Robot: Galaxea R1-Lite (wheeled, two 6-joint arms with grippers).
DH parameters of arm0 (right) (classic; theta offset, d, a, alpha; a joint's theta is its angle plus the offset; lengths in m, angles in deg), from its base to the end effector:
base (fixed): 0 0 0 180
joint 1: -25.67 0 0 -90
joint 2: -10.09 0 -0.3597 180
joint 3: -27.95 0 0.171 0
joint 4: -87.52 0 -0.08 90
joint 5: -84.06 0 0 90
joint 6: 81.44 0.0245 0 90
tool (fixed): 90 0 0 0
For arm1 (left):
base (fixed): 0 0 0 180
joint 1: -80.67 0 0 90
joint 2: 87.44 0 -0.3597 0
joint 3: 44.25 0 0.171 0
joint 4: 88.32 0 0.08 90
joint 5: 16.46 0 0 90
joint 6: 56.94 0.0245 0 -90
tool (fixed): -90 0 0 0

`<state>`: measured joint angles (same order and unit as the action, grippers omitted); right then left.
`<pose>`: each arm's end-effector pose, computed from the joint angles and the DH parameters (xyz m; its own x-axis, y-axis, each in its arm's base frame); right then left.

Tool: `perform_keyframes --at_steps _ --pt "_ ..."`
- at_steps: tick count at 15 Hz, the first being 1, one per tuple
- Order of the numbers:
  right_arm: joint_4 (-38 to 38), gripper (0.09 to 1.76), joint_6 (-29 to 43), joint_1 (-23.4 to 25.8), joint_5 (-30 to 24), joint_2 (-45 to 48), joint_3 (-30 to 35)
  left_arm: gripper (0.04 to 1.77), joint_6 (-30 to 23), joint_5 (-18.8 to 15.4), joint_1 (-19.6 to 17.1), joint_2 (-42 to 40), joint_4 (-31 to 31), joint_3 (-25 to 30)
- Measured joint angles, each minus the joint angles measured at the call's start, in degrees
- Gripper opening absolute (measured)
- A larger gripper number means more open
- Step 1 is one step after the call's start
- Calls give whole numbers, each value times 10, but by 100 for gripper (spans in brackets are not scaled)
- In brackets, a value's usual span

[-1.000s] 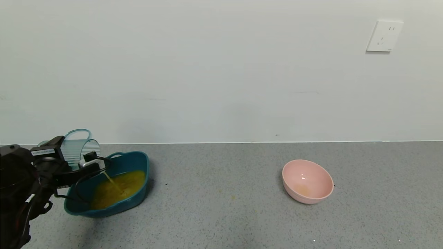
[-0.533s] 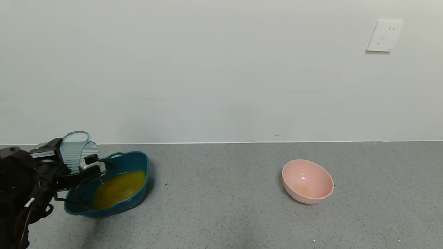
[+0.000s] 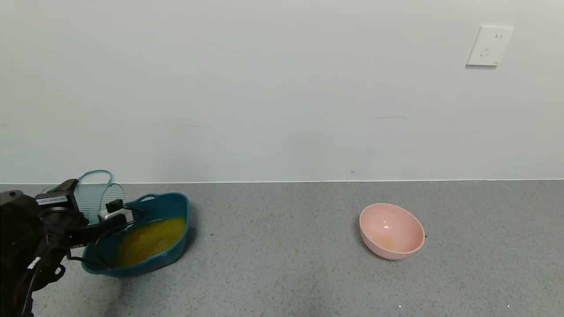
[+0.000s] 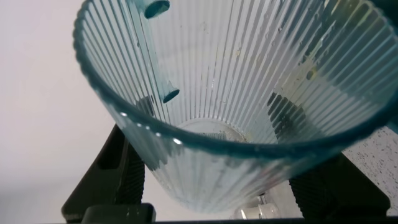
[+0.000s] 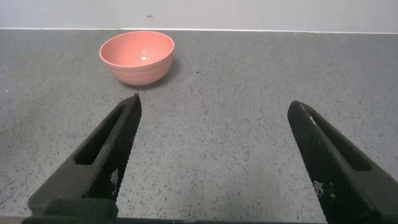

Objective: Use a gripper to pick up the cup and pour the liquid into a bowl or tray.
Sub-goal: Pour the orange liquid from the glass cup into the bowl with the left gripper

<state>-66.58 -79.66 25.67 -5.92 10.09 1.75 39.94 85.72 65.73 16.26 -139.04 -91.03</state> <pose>-0.1018 0.0000 0.0760 1.0000 -0.0003 0.0052 0.0002 0.9995 0.0311 0.2710 0.0777 0.1950 0.8845 0.4544 -0.1056 0.1581 -0.0790 0.9843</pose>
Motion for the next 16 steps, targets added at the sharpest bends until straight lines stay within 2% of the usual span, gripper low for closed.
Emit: perform_keyframes --at_steps 3,5,14,16 --pt "0 171 0 0 0 0 0 129 -4 -1 0 -4 0 1" --pt "0 171 0 0 0 0 0 129 -34 -3 1 -7 1 -3" --pt "0 171 0 0 0 0 0 129 -301 -15 -1 -32 12 -1" --pt "0 171 0 0 0 0 0 129 -371 -38 -2 -33 21 -6"
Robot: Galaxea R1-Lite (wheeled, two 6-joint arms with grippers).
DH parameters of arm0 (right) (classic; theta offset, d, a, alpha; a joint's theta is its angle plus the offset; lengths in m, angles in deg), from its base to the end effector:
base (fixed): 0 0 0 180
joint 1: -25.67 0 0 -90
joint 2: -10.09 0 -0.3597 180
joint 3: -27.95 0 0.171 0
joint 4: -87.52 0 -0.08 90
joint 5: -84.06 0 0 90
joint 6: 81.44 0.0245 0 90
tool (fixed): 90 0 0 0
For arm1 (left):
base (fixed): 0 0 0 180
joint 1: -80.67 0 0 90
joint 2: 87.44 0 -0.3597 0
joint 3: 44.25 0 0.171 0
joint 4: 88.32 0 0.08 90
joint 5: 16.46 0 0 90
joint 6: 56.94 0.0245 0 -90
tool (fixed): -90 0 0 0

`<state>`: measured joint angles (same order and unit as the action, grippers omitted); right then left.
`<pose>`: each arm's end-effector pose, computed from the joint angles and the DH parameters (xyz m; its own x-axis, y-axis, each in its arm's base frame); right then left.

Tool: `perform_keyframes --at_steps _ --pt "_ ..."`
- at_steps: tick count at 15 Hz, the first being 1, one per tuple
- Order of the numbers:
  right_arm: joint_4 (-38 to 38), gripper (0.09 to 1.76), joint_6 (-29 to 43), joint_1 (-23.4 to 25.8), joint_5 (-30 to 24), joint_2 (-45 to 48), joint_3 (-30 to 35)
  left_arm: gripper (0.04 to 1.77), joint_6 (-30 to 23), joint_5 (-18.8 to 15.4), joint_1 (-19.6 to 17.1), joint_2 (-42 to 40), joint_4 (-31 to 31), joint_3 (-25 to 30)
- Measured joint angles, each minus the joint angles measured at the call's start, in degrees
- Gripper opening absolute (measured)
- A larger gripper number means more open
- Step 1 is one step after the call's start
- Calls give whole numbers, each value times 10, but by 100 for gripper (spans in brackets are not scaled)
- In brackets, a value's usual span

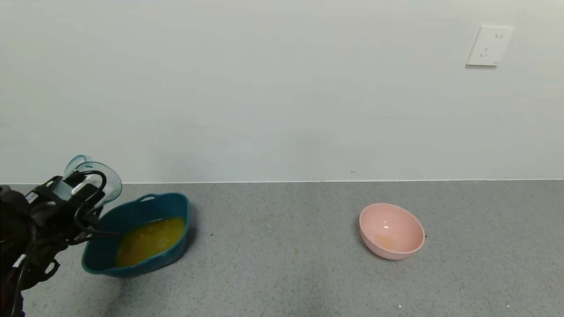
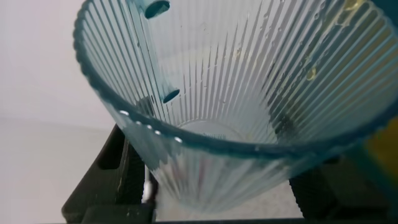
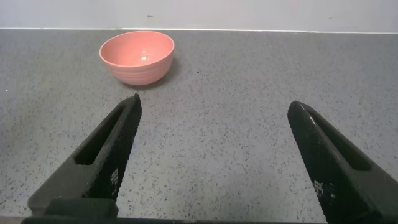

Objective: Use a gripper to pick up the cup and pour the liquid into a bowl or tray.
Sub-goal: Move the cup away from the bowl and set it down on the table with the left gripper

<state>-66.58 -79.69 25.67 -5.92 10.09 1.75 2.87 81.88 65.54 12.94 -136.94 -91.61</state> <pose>-0.1018 0.0000 0.0760 1.0000 -0.0003 0.0052 0.0002 0.9995 0.0305 0.2613 0.0743 0.2092 0.9145 0.3975 -0.0759 -0.1361 0.4786 0.8674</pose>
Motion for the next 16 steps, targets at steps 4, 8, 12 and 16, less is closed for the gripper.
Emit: perform_keyframes --at_steps 4,8,12,16 --pt "0 171 0 0 0 0 0 129 -143 -94 -2 -24 74 -33" --pt "0 171 0 0 0 0 0 129 -276 -189 -2 -70 211 -94" --pt "0 171 0 0 0 0 0 129 -438 -264 4 -108 305 -167" --pt "0 171 0 0 0 0 0 129 -520 -284 44 -111 311 -181"
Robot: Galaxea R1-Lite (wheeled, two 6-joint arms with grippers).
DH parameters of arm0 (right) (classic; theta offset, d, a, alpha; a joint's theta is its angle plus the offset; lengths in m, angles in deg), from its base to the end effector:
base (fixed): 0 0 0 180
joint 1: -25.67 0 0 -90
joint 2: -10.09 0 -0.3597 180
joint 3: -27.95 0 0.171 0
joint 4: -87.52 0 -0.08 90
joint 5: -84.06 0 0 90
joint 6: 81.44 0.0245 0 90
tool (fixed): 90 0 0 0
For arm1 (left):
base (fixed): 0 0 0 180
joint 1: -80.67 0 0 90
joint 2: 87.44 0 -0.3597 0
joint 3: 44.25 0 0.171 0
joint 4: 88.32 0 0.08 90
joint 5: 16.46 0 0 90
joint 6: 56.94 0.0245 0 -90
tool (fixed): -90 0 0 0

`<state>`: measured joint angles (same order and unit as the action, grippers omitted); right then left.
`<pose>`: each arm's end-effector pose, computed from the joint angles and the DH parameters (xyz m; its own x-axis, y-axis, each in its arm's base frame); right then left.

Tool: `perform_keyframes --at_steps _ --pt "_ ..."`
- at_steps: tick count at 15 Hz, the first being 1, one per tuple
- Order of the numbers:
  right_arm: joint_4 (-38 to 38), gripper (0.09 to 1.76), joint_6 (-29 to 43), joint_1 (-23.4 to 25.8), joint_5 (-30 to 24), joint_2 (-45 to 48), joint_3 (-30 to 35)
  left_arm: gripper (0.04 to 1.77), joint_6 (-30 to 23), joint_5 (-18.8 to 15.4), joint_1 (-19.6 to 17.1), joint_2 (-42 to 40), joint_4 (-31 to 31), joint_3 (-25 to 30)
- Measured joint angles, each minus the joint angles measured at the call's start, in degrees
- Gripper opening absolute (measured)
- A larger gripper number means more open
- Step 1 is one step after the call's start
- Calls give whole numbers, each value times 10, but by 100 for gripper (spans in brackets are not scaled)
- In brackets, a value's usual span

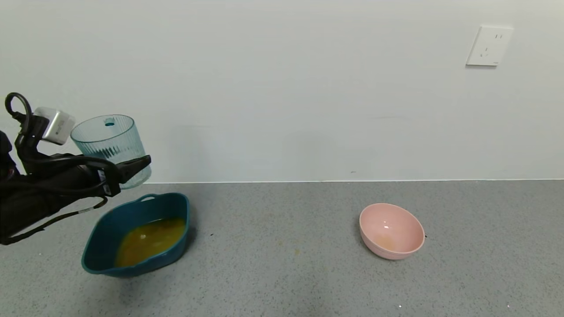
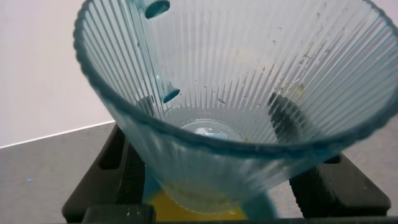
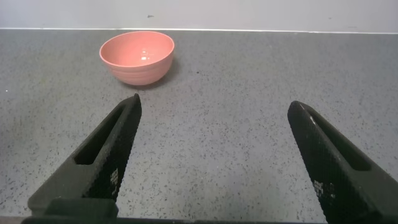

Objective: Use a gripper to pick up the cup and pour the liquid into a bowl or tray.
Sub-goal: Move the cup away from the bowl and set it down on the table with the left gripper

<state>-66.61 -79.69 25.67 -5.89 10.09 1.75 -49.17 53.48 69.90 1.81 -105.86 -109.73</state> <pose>-0.1018 0.0000 0.0761 1.0000 -0.0009 0.0058 0.0007 0.9995 0.0305 0.2513 0.0392 0.2796 0.9814 -0.1625 -0.1019 0.1724 0.9802 0.0975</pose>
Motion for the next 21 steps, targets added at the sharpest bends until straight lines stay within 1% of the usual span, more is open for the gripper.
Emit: perform_keyframes --at_steps 2,4,7,10,11,13,14,17,20,21 --pt "0 171 0 0 0 0 0 129 -25 -1 26 2 -1 0" --pt "0 171 0 0 0 0 0 129 -33 -2 52 4 -2 8" --pt "0 171 0 0 0 0 0 129 -65 -2 93 17 -10 22" --pt "0 171 0 0 0 0 0 129 -83 -1 126 39 -13 25" --pt "0 171 0 0 0 0 0 129 -86 0 138 49 -16 25" --pt "0 171 0 0 0 0 0 129 -89 3 158 73 -45 25" --pt "0 171 0 0 0 0 0 129 -91 8 169 89 -67 25" --pt "0 171 0 0 0 0 0 129 -95 38 198 135 -113 19" --pt "0 171 0 0 0 0 0 129 -103 57 222 180 -146 9" --pt "0 171 0 0 0 0 0 129 -105 72 230 194 -153 4"
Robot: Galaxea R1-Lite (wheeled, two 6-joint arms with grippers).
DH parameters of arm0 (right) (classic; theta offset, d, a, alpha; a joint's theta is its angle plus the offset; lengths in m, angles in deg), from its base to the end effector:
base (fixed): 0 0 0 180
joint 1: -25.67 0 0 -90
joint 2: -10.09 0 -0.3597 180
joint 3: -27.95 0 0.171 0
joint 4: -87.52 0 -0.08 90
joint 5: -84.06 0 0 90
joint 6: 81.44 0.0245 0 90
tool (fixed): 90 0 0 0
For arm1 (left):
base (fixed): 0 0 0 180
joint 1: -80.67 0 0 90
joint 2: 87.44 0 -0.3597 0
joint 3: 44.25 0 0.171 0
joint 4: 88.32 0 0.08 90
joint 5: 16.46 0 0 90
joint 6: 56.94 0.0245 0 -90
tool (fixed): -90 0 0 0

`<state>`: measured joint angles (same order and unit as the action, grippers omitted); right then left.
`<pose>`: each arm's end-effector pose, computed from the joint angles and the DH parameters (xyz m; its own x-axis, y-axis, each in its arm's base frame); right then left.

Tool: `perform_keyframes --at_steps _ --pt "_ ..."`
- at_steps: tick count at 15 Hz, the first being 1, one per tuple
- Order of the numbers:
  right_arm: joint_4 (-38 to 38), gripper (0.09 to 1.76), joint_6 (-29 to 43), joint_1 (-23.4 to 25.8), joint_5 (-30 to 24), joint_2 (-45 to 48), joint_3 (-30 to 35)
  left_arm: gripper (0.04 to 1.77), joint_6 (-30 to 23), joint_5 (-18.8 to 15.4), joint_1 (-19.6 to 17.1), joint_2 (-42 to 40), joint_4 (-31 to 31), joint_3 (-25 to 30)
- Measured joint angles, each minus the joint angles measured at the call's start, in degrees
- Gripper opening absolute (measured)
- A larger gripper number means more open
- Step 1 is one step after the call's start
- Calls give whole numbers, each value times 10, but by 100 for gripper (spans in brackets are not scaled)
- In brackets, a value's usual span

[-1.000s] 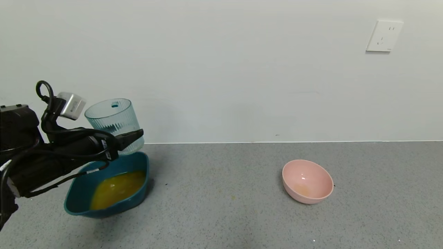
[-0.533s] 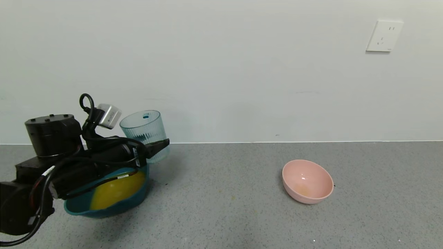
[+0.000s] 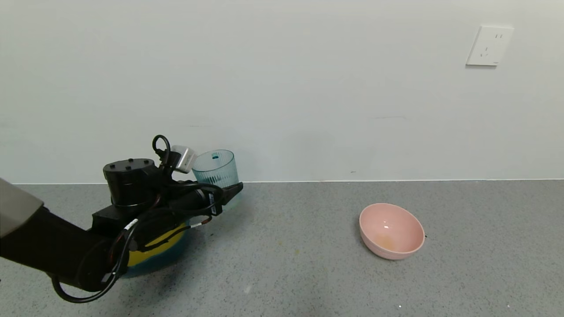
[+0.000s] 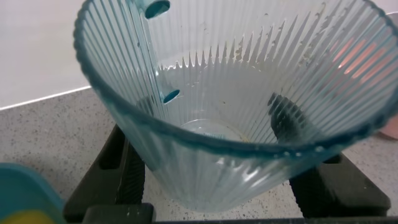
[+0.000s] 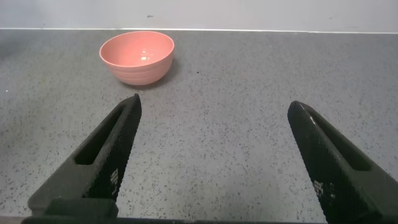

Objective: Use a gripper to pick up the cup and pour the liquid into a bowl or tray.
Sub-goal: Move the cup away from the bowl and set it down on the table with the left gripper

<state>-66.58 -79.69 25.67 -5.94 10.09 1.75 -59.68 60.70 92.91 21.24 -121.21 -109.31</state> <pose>-0.1018 0.0000 0.0760 1.0000 0.0000 0.0052 -0.0002 0.9995 0.0305 0.3322 -0.0776 0.2034 0.8891 -0.4203 -0.1815 0.4109 0.9074 -0.0883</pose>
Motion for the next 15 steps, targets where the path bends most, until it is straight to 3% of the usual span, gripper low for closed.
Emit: perform_keyframes --at_steps 7,15 --pt "0 171 0 0 0 0 0 129 -19 85 61 114 -86 -43" --pt "0 171 0 0 0 0 0 129 -24 210 110 219 -97 -114"
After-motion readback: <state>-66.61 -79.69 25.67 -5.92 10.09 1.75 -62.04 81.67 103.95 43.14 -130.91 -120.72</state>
